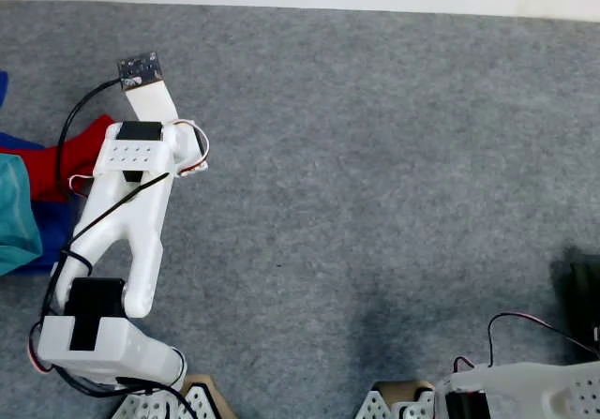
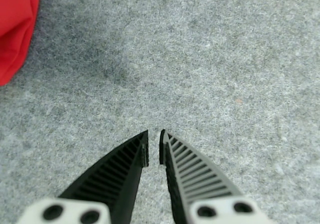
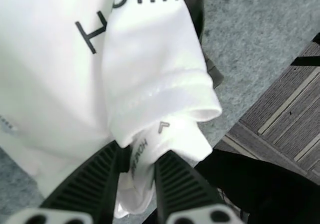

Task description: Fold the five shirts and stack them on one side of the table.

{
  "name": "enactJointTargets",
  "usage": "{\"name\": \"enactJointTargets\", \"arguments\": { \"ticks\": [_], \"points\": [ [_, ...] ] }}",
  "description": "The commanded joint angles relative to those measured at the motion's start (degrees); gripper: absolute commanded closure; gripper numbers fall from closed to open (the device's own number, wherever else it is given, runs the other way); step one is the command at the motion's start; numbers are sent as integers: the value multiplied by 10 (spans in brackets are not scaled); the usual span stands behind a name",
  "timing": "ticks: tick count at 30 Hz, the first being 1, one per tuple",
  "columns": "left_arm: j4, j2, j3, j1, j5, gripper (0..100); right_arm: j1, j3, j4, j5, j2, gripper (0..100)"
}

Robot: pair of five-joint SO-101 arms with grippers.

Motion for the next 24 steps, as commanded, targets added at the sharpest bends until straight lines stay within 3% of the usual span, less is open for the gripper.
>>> {"name": "enactJointTargets", "arguments": {
  "ticks": [1,4,11,17,21,24],
  "points": [
    [-6,-3,-1,9,-1,934,7,31,-47,27,-39,991],
    [-6,-4,-1,9,-1,934,7,52,-52,27,-41,974],
    [-6,-4,-1,9,-1,934,-7,32,-44,24,-50,699],
    [-6,-4,-1,9,-1,934,-48,-107,10,-41,-104,699],
    [-6,-4,-1,9,-1,934,-124,-175,51,-98,-125,702],
    [-6,-5,-1,7,1,934,-196,-196,61,-154,-126,765]
  ]
}}
